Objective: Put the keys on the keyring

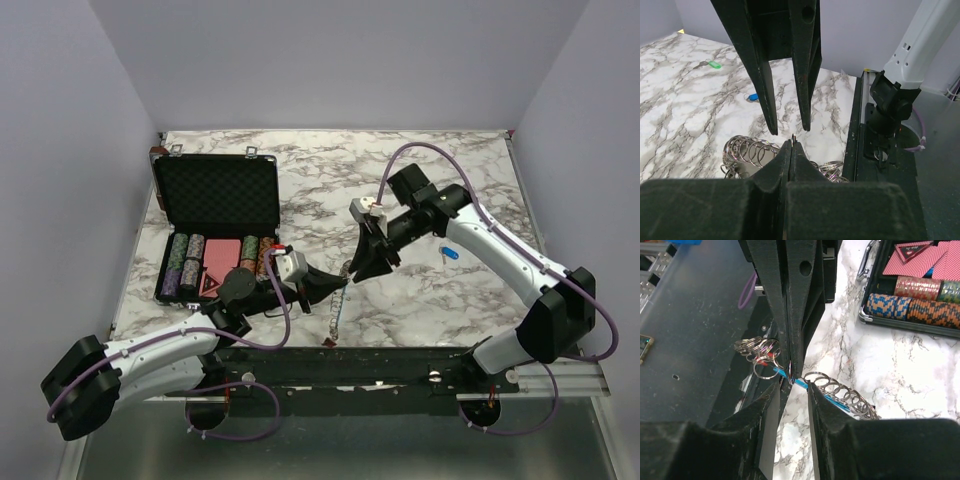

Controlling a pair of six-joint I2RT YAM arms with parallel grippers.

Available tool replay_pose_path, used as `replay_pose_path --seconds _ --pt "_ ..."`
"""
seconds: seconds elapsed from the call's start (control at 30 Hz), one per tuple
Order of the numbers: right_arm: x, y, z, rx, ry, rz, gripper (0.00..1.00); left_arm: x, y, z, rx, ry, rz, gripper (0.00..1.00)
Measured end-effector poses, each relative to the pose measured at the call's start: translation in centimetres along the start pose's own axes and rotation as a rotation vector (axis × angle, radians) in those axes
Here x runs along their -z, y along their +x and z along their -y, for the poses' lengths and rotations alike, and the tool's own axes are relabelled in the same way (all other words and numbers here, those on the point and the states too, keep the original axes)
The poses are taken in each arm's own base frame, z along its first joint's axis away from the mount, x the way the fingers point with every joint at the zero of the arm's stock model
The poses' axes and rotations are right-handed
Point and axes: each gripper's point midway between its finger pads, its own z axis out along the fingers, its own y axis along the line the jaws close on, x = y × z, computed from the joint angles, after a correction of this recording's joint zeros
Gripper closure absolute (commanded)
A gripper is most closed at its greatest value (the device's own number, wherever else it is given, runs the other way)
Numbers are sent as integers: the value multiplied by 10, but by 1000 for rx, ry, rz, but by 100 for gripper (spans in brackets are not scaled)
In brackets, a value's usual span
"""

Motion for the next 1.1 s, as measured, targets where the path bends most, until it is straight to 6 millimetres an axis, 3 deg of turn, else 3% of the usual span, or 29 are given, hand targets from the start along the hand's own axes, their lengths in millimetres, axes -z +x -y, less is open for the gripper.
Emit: replay_pose_path --seconds 0.37,0.8,1.1 --pt "-9 1 1 -24 -5 1 77 -3 0 -4 15 -19 -2 100" --pt "-9 2 6 -27 19 -7 73 -3 -1 -10 19 -57 4 100" --pt "-10 3 7 -31 23 -11 62 -1 -8 -14 13 -82 25 100"
